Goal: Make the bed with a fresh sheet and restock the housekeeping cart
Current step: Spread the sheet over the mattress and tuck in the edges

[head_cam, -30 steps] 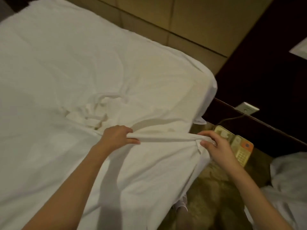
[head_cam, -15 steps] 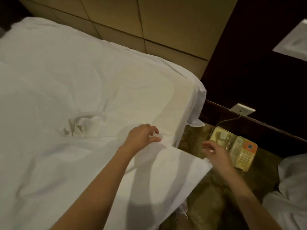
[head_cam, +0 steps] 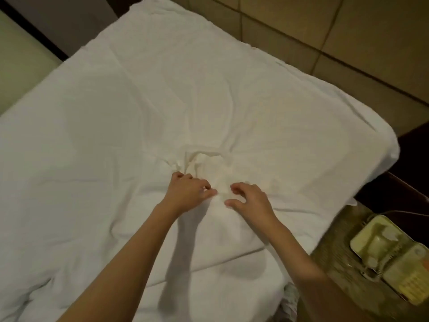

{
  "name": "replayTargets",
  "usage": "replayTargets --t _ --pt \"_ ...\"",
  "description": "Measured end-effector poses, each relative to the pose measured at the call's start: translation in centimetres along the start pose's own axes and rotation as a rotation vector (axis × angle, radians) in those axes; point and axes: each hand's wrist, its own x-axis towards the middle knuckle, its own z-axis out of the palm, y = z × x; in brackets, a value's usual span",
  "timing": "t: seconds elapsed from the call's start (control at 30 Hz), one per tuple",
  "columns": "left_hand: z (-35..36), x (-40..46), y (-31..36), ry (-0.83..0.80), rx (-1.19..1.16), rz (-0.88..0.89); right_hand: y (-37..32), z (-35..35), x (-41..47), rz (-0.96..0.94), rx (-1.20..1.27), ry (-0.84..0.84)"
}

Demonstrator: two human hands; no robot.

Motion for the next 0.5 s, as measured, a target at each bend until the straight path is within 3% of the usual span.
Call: replayTargets --t 0.2,0.37,0.5 --pt "-0.5 -0.1 -5.7 -0.076 0.054 0.103 -3.9 4.8 3.9 -0.010 -0.212 -0.185" --pt "-2.3 0.1 -12.5 -0.205 0.208 0.070 -4.1 0.3 5.8 -0.018 -0.130 0.033" --pt "-2.9 1.1 -15.5 -0.221 0.286 0.043 -4.0 -1.2 6.7 0.020 -0.157 -0.015"
